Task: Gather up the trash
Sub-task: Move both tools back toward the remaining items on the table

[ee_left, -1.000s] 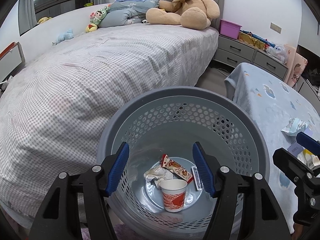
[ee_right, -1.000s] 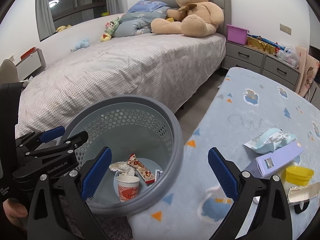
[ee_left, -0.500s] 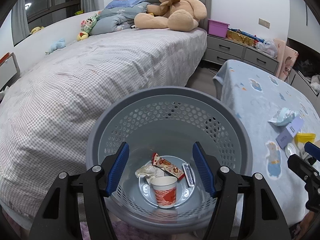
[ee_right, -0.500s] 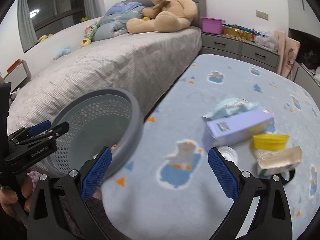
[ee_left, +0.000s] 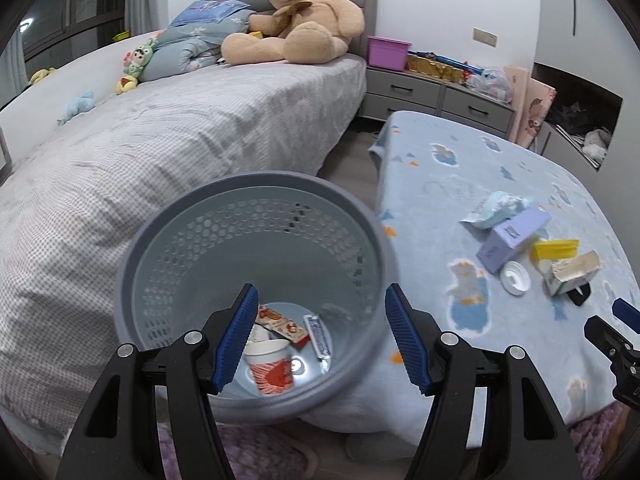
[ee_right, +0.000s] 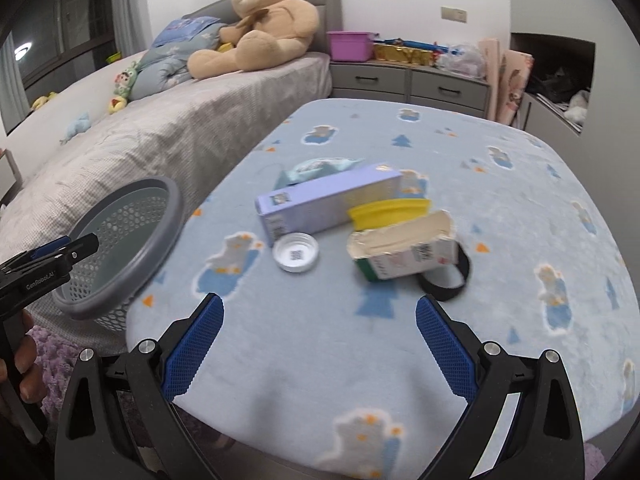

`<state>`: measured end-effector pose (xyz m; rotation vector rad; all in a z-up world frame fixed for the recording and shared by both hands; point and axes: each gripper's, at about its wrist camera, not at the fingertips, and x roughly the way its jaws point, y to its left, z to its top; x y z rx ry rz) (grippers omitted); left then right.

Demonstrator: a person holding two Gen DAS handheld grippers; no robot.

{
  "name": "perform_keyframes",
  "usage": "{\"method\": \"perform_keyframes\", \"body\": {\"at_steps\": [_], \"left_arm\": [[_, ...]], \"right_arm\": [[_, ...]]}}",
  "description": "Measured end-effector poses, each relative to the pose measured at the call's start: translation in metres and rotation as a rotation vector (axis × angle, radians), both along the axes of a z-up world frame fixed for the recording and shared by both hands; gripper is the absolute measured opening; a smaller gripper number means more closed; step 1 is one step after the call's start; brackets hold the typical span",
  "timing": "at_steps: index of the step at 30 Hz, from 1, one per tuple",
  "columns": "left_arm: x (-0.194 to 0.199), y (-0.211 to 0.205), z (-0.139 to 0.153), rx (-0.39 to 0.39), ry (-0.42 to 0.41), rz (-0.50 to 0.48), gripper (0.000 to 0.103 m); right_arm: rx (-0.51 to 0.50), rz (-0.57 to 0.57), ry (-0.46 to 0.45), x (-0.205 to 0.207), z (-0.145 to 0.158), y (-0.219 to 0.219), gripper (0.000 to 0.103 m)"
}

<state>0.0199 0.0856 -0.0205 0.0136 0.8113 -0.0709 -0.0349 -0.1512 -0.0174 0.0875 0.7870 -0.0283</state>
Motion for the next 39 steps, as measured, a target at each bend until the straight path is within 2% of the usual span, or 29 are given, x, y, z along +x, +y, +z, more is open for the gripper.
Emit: {"method": "perform_keyframes", "body": {"at_steps": [4, 8, 18, 29, 39], "left_arm": [[-0.007, -0.024, -0.002, -0.016, 0.012, -0.051, 0.063], [-0.014, -0.052, -0.002, -0.001, 0.017, -0.1, 0.063], [-0.019, -0.093, 0.003, 0.009, 0.005, -0.143, 0.063], [-0.004, -0.114, 0.001, 0.027, 0.004, -0.157, 0.063], [0.023, -0.118, -0.021, 0.022, 0.04, -0.132, 0.063]], "right_arm": [[0.016, -0.039, -0.007, -0.01, 0.0, -0.021, 0.095], [0.032, -0.063, -0.023, -0.017, 0.001, -0.037, 0.095], [0.041, -0.069, -0.041, -0.024, 0.002, -0.062, 0.095], [0.044, -0.077, -0.052, -0.013, 0.0, -0.082, 0.095], [0.013, -0.058, -0.014, 0.02, -0.011, -0.082, 0.095]]}}
